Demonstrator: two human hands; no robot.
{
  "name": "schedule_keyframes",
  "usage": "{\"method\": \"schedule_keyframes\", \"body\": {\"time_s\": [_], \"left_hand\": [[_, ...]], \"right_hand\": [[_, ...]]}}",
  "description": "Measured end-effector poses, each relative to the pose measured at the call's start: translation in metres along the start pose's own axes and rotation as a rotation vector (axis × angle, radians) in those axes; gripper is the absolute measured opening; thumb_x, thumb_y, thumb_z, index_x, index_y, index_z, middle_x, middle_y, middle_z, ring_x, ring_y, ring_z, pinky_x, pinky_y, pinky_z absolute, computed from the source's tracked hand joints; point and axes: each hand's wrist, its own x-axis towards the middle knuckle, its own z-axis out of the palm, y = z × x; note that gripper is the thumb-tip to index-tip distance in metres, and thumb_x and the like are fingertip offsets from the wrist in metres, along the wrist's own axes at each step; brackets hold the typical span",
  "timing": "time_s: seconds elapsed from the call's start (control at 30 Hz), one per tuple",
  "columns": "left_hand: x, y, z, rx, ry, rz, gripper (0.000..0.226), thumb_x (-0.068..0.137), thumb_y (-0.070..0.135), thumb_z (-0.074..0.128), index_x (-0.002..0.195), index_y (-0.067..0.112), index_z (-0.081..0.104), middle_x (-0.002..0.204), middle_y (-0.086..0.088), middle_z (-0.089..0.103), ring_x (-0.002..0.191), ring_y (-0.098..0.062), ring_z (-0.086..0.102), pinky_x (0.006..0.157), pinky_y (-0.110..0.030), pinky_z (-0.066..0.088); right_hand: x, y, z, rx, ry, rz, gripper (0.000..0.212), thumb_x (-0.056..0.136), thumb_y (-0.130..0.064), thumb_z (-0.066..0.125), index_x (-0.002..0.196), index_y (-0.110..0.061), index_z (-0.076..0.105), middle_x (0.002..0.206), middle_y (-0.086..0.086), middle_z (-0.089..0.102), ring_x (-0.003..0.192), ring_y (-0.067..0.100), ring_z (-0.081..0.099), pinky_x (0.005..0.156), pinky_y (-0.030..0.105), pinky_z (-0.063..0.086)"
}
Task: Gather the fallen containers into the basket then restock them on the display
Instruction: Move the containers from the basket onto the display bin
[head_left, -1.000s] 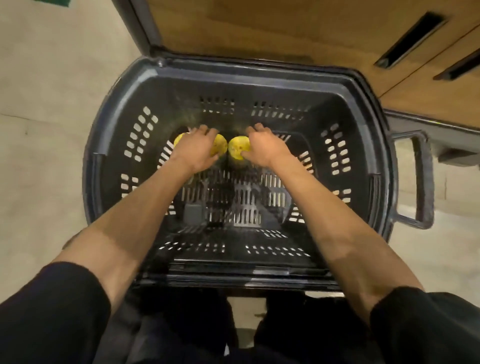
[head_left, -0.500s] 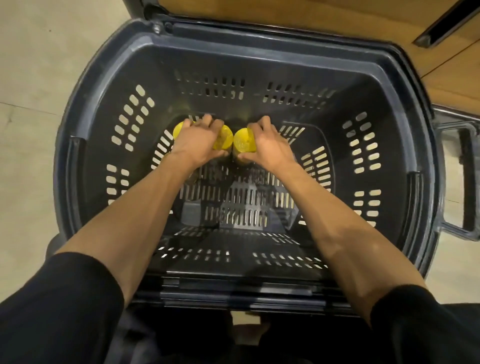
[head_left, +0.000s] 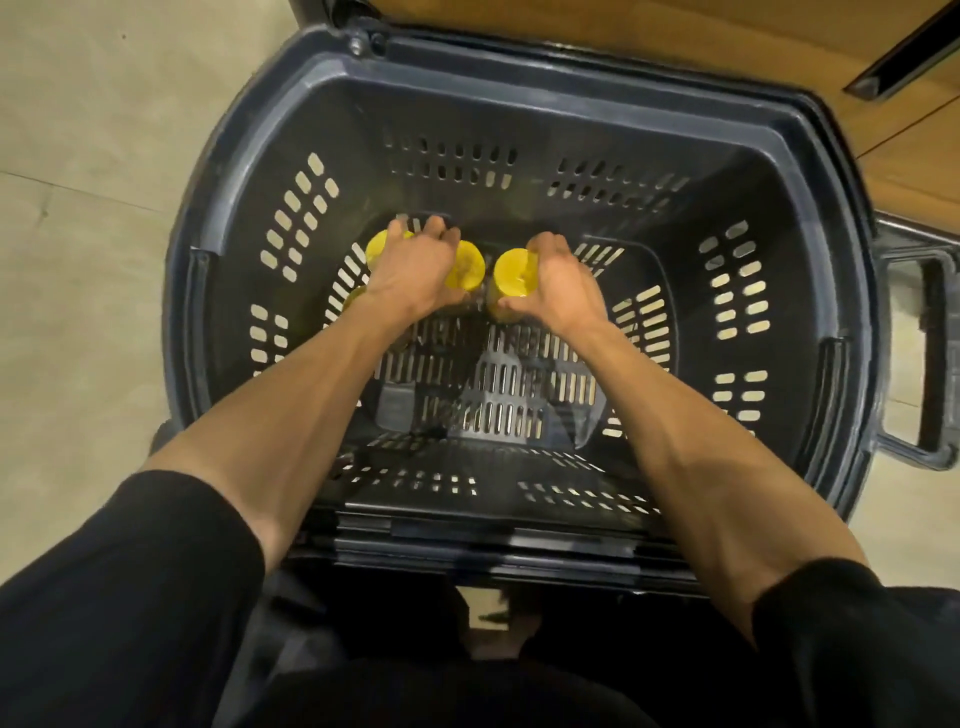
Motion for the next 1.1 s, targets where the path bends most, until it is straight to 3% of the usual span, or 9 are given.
{"method": "schedule_keyframes", "body": {"time_s": [0.13,0.3,0.43,0.7,0.9,1.1], "left_hand": [[-0.029,0.001,-0.052,-0.130,-0.018,-0.037,0.073,0.079,0.053,0.071,0.136,0.013,0.049,0.135,-0.012,0.048,0.125,-0.031,0.050,0.114,-0.047,0.022],[-0.090,0.009,-0.159,-0.315,0.000,-0.066,0.075,0.074,0.048,0.079,0.129,0.006,0.051,0.126,-0.014,0.049,0.113,-0.035,0.053,0.099,-0.049,0.041],[-0.136,0.019,-0.238,-0.446,0.023,-0.096,0.072,0.071,0.043,0.084,0.124,0.004,0.055,0.122,-0.018,0.059,0.110,-0.037,0.056,0.092,-0.046,0.045],[-0.248,0.038,-0.406,-0.673,0.084,-0.314,0.074,0.063,0.048,0.088,0.124,0.019,0.058,0.118,-0.006,0.066,0.107,-0.029,0.060,0.089,-0.042,0.049],[-0.330,0.060,-0.510,-0.720,0.213,-0.397,0.072,0.066,0.050,0.083,0.127,0.023,0.056,0.120,-0.002,0.063,0.107,-0.025,0.055,0.087,-0.038,0.044],[-0.389,0.088,-0.583,-0.765,0.360,-0.476,0.083,0.060,0.073,0.063,0.127,0.025,0.055,0.123,0.004,0.061,0.104,-0.018,0.053,0.084,-0.035,0.045]], "right_hand": [[-0.031,-0.007,-0.056,0.078,-0.006,0.067,0.077,0.070,-0.040,0.085,0.129,-0.010,0.046,0.126,0.012,0.055,0.107,0.031,0.061,0.089,0.043,0.051],[-0.088,-0.040,-0.159,0.136,-0.027,0.115,0.074,0.069,-0.043,0.085,0.126,-0.013,0.048,0.124,0.008,0.055,0.107,0.029,0.059,0.086,0.038,0.047],[-0.137,-0.071,-0.237,0.175,0.021,0.096,0.076,0.068,-0.044,0.086,0.127,-0.013,0.050,0.125,0.007,0.055,0.110,0.027,0.058,0.087,0.037,0.045],[-0.229,-0.139,-0.382,0.297,0.024,0.109,0.072,0.070,-0.040,0.086,0.127,-0.019,0.048,0.125,0.002,0.052,0.110,0.019,0.053,0.083,0.031,0.044],[-0.295,-0.172,-0.485,0.377,0.100,0.061,0.070,0.070,-0.040,0.085,0.128,-0.022,0.050,0.123,-0.004,0.052,0.106,0.008,0.047,0.082,0.024,0.037],[-0.331,-0.200,-0.554,0.461,0.183,-0.086,0.069,0.066,-0.034,0.086,0.126,-0.024,0.053,0.117,-0.006,0.051,0.112,0.014,0.051,0.089,0.026,0.041]]}}
